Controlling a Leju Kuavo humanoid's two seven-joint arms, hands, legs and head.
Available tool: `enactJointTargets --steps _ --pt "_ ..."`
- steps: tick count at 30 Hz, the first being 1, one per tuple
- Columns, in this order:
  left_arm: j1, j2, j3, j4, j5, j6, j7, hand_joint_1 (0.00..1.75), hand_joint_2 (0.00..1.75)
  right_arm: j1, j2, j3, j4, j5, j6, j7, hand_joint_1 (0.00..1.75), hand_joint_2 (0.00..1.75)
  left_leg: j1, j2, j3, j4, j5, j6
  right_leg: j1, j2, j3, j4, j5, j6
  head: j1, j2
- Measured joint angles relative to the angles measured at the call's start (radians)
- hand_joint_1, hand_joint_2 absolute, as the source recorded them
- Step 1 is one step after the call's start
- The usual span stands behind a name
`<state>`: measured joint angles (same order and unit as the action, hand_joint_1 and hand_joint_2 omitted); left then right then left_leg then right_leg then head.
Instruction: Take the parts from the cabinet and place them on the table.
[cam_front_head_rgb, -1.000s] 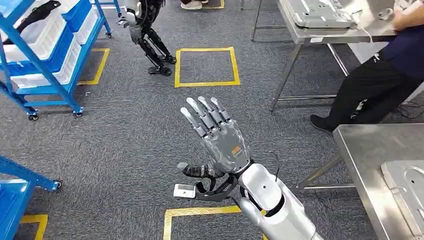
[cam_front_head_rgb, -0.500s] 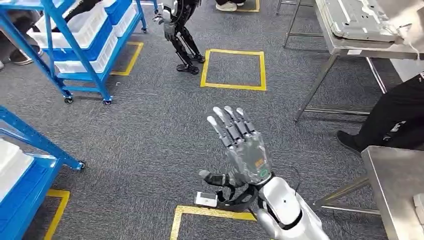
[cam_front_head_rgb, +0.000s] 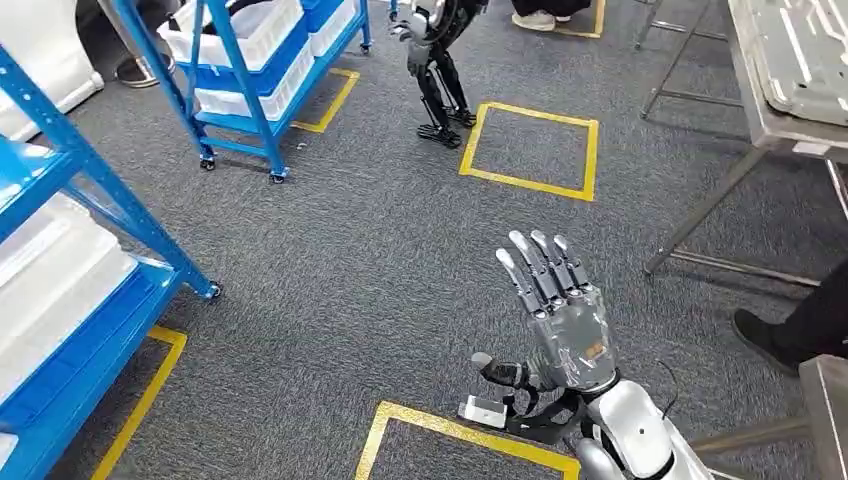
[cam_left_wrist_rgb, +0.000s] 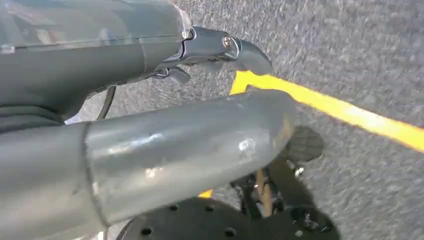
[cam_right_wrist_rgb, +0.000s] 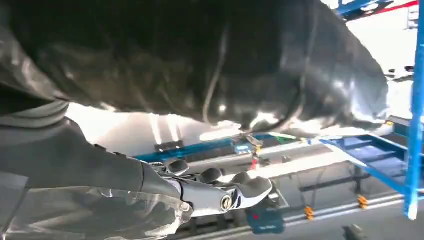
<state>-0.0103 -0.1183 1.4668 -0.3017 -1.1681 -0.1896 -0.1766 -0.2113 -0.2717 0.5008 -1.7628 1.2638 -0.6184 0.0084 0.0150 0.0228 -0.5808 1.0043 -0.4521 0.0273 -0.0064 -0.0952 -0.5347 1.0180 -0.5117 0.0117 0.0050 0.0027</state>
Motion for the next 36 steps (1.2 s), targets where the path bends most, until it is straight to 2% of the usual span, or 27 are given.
enactJointTargets --steps 1,2,4,5,7,8,9,10,11,13,15,16,17,19,20,21,22,24,25,26,27,30,31,32,33,35,36 --pt "-0.002 0.000 0.003 0.000 0.003 -0.001 -0.003 0.00 0.00 0.002 -0.008 -0.009 -0.005 -0.007 -0.003 -0.002 0.00 0.00 0.000 -0.010 0.000 -0.002 0.003 0.005 -0.003 0.056 -0.014 0.034 -0.026 0.004 0.000 0.000" --pt "-0.005 0.000 0.003 0.000 0.003 -0.003 -0.003 0.00 0.00 0.005 -0.012 -0.016 -0.007 -0.013 -0.006 -0.004 0.00 0.00 0.000 -0.017 -0.003 -0.002 0.005 0.010 -0.005 0.081 -0.045 0.098 -0.066 0.006 0.000 0.000" --pt "-0.009 0.000 0.004 0.000 0.003 -0.005 -0.004 0.00 0.00 0.018 -0.026 -0.024 -0.008 -0.019 -0.007 -0.009 0.00 0.00 -0.004 -0.042 -0.007 -0.002 0.006 0.013 -0.006 0.093 -0.123 0.259 -0.136 0.012 0.000 0.000" --pt "-0.008 0.000 0.005 0.000 0.002 -0.006 -0.004 0.00 0.00 0.023 -0.030 -0.025 -0.008 -0.020 -0.007 -0.011 0.00 0.00 -0.005 -0.055 -0.008 0.000 0.007 0.013 -0.006 0.093 -0.147 0.304 -0.142 0.013 0.000 0.000" --pt "-0.006 0.000 0.005 0.000 -0.007 -0.008 -0.005 0.00 0.00 0.028 -0.032 -0.028 -0.008 -0.023 -0.008 -0.015 0.00 0.00 -0.005 -0.080 -0.008 0.003 0.007 0.013 -0.006 0.095 -0.130 0.261 -0.090 0.011 0.000 0.000" --pt "-0.007 0.000 0.005 0.000 -0.014 -0.011 -0.010 0.00 0.00 0.028 -0.032 -0.029 -0.008 -0.023 -0.008 -0.019 0.00 0.00 -0.005 -0.095 -0.008 0.006 0.007 0.012 -0.007 0.101 -0.093 0.181 -0.041 0.008 0.000 0.000" --pt "-0.007 0.000 0.005 0.000 -0.019 -0.013 -0.015 0.00 0.00 0.028 -0.034 -0.029 -0.009 -0.023 -0.008 -0.021 0.00 0.00 -0.005 -0.111 -0.007 0.010 0.006 0.010 -0.007 0.119 -0.044 0.081 0.010 0.003 0.000 0.000" --pt "-0.006 0.000 0.005 0.000 -0.020 -0.013 -0.023 0.00 0.00 0.028 -0.040 -0.030 -0.013 -0.023 -0.008 -0.022 0.00 0.00 -0.002 -0.121 -0.010 0.012 0.006 0.008 -0.009 0.174 -0.014 0.018 0.012 -0.003 0.000 0.000" --pt "-0.009 0.000 0.005 0.000 -0.020 -0.012 -0.025 0.00 0.00 0.030 -0.041 -0.031 -0.013 -0.024 -0.008 -0.024 0.00 0.00 -0.007 -0.131 -0.019 0.020 0.008 0.000 -0.014 0.218 -0.016 0.004 0.010 -0.004 0.000 0.000" --pt "-0.007 0.000 0.005 0.000 -0.026 -0.011 -0.023 0.00 0.00 0.034 -0.046 -0.037 -0.016 -0.036 -0.011 -0.030 0.00 0.00 0.006 -0.158 -0.029 0.014 0.014 -0.015 -0.006 0.192 -0.018 0.008 0.011 -0.004 0.000 0.000" --pt "-0.003 0.000 0.005 0.000 -0.033 -0.009 -0.021 0.00 0.00 0.036 -0.046 -0.039 -0.018 -0.038 -0.012 -0.038 0.00 0.00 0.003 -0.177 -0.036 0.008 0.021 -0.031 -0.011 0.165 -0.010 -0.007 0.019 -0.017 0.000 0.000" --pt "-0.002 0.000 0.005 0.000 -0.036 -0.005 -0.016 0.00 0.00 0.038 -0.046 -0.039 -0.020 -0.037 -0.013 -0.041 0.00 0.00 -0.001 -0.111 -0.040 0.027 0.005 -0.029 -0.014 0.144 -0.003 -0.019 0.025 -0.023 0.000 0.000" --pt "-0.003 -0.001 0.005 0.000 -0.035 0.000 -0.008 0.00 0.00 0.041 -0.046 -0.040 -0.022 -0.037 -0.016 -0.042 0.00 0.00 -0.004 -0.063 -0.061 0.073 -0.030 -0.032 -0.012 0.130 -0.002 -0.022 0.026 -0.032 0.000 0.000" --pt "-0.006 -0.003 0.005 0.000 -0.040 0.006 0.002 0.00 0.00 0.055 -0.046 -0.044 -0.024 -0.037 -0.023 -0.046 0.00 0.00 -0.001 -0.036 -0.134 0.228 -0.109 -0.037 -0.005 0.093 -0.003 -0.021 0.024 -0.035 0.000 0.000" --pt "-0.006 -0.003 0.005 0.000 -0.048 0.006 0.003 0.00 0.00 0.063 -0.046 -0.045 -0.025 -0.036 -0.026 -0.050 0.00 0.00 0.000 -0.033 -0.161 0.287 -0.130 -0.040 -0.003 0.076 -0.003 -0.021 0.023 -0.036 0.000 0.000" --pt "-0.004 -0.004 0.005 0.000 -0.052 0.006 0.003 0.00 0.00 0.071 -0.047 -0.045 -0.025 -0.034 -0.027 -0.053 0.00 0.00 0.001 -0.030 -0.170 0.312 -0.130 -0.043 -0.002 0.058 -0.004 -0.020 0.022 -0.036 0.000 0.000" --pt "-0.001 -0.004 0.005 0.000 -0.057 0.006 0.003 0.00 0.00 0.075 -0.047 -0.045 -0.025 -0.031 -0.026 -0.053 0.00 0.00 0.002 -0.027 -0.152 0.285 -0.108 -0.044 -0.002 0.045 -0.004 -0.020 0.021 -0.035 0.000 0.000" --pt "0.003 -0.004 0.005 -0.003 -0.056 0.008 0.000 0.00 0.00 0.075 -0.047 -0.045 -0.026 -0.028 -0.026 -0.051 0.00 0.00 0.003 -0.012 -0.062 0.130 -0.034 -0.041 -0.003 0.024 -0.001 -0.017 0.017 -0.029 0.000 0.000" --pt "0.003 -0.004 0.005 -0.004 -0.056 0.006 -0.007 0.00 0.00 0.076 -0.047 -0.046 -0.027 -0.029 -0.026 -0.050 0.00 0.00 0.000 0.025 -0.007 0.037 -0.003 -0.034 -0.001 0.015 0.003 -0.015 0.013 -0.025 0.000 0.000" --pt "0.000 -0.004 0.005 -0.005 -0.055 0.004 -0.014 0.00 0.00 0.081 -0.048 -0.047 -0.032 -0.031 -0.026 -0.050 0.00 0.00 -0.012 0.057 0.011 0.009 -0.015 -0.025 0.006 0.005 0.003 -0.012 0.007 -0.017 0.000 0.000" --pt "0.001 -0.004 0.005 -0.008 -0.053 0.002 -0.020 0.00 0.00 0.083 -0.050 -0.048 -0.033 -0.032 -0.027 -0.051 0.00 0.00 -0.011 0.038 0.007 0.006 -0.009 -0.018 0.006 -0.003 0.005 -0.012 0.006 -0.013 0.000 0.000" --pt "0.006 -0.005 0.005 -0.011 -0.054 0.000 -0.025 0.00 0.00 0.090 -0.050 -0.048 -0.036 -0.034 -0.028 -0.051 0.00 0.00 -0.011 0.009 0.006 0.001 -0.007 -0.005 0.004 -0.027 0.015 -0.014 0.002 0.002 0.000 0.000" --pt "0.008 -0.007 0.005 -0.012 -0.056 -0.003 -0.029 0.00 0.00 0.091 -0.052 -0.049 -0.039 -0.034 -0.028 -0.051 0.00 0.00 -0.005 0.001 0.012 -0.006 -0.001 0.002 -0.004 0.010 0.014 -0.002 -0.011 0.011 0.000 0.000" --pt "0.006 -0.008 0.005 -0.013 -0.057 -0.009 -0.034 0.00 0.00 0.092 -0.053 -0.049 -0.042 -0.034 -0.027 -0.053 0.00 0.00 -0.005 -0.007 0.012 -0.007 0.001 0.007 -0.007 0.055 -0.002 0.033 -0.038 0.012 0.000 0.000" --pt "0.003 -0.008 0.005 -0.013 -0.057 -0.015 -0.041 0.00 0.00 0.093 -0.055 -0.050 -0.043 -0.034 -0.027 -0.053 0.00 0.00 -0.005 -0.016 0.009 -0.007 0.002 0.013 -0.007 0.079 -0.039 0.108 -0.082 0.013 0.000 0.000" --pt "0.000 -0.008 0.005 -0.014 -0.050 -0.016 -0.044 0.00 0.00 0.096 -0.057 -0.050 -0.041 -0.035 -0.026 -0.053 0.00 0.00 -0.007 -0.039 0.006 -0.006 0.003 0.014 -0.007 0.091 -0.121 0.269 -0.147 0.017 0.000 0.000" --pt "0.000 -0.008 0.005 -0.014 -0.049 -0.016 -0.044 0.00 0.00 0.097 -0.057 -0.050 -0.041 -0.035 -0.026 -0.053 0.00 0.00 -0.007 -0.051 0.006 -0.006 0.003 0.014 -0.007 0.092 -0.144 0.307 -0.147 0.018 0.000 0.000"
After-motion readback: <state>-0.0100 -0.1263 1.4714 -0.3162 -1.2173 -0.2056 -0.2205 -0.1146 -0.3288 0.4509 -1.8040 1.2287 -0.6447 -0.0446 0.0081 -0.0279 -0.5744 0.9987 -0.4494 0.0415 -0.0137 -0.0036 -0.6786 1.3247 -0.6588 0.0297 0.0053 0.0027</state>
